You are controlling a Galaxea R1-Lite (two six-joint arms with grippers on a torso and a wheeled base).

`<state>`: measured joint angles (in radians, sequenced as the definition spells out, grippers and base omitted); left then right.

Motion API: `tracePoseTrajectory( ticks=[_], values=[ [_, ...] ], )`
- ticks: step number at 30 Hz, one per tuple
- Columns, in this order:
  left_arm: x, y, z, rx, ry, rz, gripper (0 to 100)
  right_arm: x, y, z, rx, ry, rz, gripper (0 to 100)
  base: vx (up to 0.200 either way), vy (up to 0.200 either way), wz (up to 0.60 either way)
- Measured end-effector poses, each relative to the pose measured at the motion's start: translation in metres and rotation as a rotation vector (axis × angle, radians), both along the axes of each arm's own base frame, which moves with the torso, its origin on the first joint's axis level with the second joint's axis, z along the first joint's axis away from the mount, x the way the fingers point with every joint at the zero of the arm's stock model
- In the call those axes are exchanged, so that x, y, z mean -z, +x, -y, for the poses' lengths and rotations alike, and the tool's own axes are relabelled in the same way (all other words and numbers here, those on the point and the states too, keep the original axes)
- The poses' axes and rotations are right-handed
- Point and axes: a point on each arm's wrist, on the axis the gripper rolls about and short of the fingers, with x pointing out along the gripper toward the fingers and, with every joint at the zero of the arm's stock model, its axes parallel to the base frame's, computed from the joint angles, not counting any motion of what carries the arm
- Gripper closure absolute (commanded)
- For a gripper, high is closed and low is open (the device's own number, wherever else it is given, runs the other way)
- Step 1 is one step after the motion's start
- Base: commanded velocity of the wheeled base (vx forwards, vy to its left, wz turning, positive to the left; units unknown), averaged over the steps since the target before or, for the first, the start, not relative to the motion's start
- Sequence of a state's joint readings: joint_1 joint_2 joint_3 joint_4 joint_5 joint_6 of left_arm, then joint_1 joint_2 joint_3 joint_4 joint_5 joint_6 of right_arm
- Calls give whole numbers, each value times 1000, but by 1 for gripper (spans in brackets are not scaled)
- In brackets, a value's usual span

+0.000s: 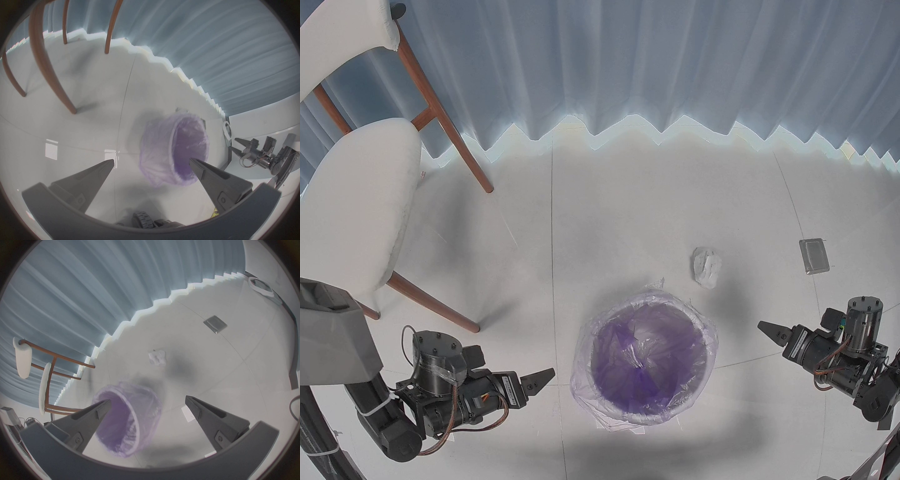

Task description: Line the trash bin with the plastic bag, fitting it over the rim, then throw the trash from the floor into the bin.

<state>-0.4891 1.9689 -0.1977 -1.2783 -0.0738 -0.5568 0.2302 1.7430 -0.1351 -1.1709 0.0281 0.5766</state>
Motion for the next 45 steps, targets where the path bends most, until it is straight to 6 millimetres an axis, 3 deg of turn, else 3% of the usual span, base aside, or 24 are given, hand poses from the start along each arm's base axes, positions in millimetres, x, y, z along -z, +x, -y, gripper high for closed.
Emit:
tracePoseTrajectory(
  ticks=[16, 28, 34, 45],
  values=[
    [56, 20, 10, -35, 70, 6, 0, 12, -7, 2, 20, 19, -72, 0, 0, 0, 0],
    [95, 54, 28, 21, 135, -128, 0, 20, 5, -2, 28, 30, -11, 0, 0, 0, 0],
    [100, 76, 39, 29, 171, -200, 0, 28, 9, -3, 44, 22, -13, 0, 0, 0, 0],
    [78, 131, 63, 38, 204, -211, 0, 36, 8, -8, 26, 11, -36, 0, 0, 0, 0]
  ],
)
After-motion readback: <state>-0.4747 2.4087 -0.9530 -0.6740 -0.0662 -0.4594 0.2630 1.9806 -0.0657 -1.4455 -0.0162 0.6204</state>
